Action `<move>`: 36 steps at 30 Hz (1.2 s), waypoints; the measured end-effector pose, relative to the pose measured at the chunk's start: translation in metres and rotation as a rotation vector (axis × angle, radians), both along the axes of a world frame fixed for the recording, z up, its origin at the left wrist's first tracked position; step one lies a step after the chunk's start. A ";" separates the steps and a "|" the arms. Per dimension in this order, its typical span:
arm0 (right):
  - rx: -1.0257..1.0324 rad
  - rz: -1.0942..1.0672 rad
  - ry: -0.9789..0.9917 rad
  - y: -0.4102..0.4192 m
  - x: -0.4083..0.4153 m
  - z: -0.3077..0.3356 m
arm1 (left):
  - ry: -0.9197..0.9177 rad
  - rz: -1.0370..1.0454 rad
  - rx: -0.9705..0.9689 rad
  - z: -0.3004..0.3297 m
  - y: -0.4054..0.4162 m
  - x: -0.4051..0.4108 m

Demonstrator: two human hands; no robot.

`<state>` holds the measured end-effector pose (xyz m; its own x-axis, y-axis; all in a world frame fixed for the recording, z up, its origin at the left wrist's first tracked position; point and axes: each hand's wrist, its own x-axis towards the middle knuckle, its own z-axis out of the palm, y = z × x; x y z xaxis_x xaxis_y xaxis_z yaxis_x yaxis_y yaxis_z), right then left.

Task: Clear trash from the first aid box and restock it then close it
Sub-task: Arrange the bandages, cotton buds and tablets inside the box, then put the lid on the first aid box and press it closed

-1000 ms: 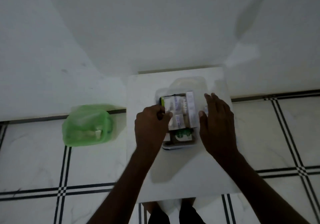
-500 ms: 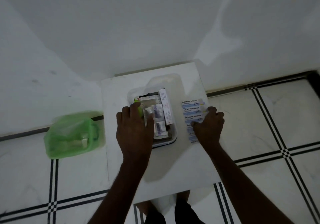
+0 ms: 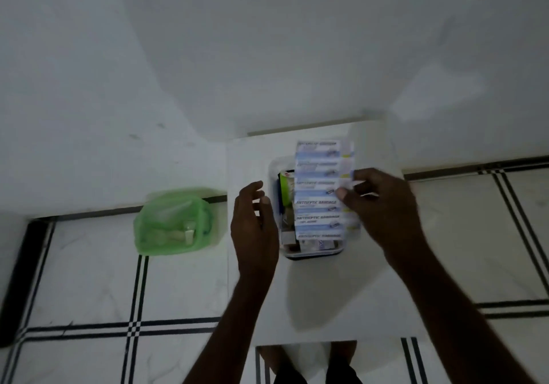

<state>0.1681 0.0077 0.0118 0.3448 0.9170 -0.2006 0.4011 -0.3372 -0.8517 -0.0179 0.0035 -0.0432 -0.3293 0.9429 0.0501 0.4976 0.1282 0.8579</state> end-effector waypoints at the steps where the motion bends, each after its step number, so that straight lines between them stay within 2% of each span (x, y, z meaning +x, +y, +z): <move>1: -0.028 0.040 -0.070 0.001 -0.011 -0.007 | -0.025 0.017 -0.032 -0.002 0.000 -0.003; 4: -0.044 0.113 -0.222 -0.001 -0.029 -0.018 | -0.060 0.048 -0.122 -0.006 0.000 -0.010; 7: 0.040 0.140 -0.324 -0.006 -0.031 -0.019 | -0.061 -0.015 -0.162 -0.008 -0.004 -0.012; 9: 0.127 0.120 -0.369 -0.011 -0.029 -0.022 | -0.063 -0.114 -0.209 -0.007 -0.006 -0.009; 12: 0.219 -0.012 -0.445 -0.016 -0.021 -0.035 | 0.068 -0.226 -0.285 -0.008 -0.005 -0.006; 13: 0.197 -0.081 -0.452 -0.016 -0.016 -0.043 | 0.126 -0.242 -0.302 -0.008 -0.004 -0.005; 15: 0.026 -0.147 -0.392 -0.014 0.001 -0.069 | 0.216 -0.250 -0.306 -0.010 0.001 -0.005; 18: -0.311 0.033 -0.308 -0.010 0.014 -0.101 | 0.290 -0.229 -0.289 -0.009 0.007 -0.004; 22: -0.331 0.255 -0.464 -0.002 0.009 -0.117 | 0.281 -0.193 -0.217 -0.006 0.010 -0.005; 25: -0.317 0.268 -0.396 0.005 0.014 -0.120 | 0.306 -0.195 -0.132 -0.001 0.012 -0.004; 28: -0.235 0.098 -0.266 0.004 0.035 -0.104 | 0.312 -0.202 -0.089 0.001 0.014 -0.002; 32: -0.108 -0.170 0.044 -0.003 0.073 -0.052 | 0.296 -0.177 -0.077 -0.003 0.011 0.001; 36: 0.047 -0.159 -0.033 -0.005 0.073 0.003 | 0.265 -0.128 -0.159 -0.008 0.009 0.013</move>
<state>0.2411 0.0030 0.0152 0.4922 0.8583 -0.1452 0.3741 -0.3591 -0.8551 -0.0046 0.0123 -0.0517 -0.2024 0.9788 -0.0326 0.7212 0.1715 0.6711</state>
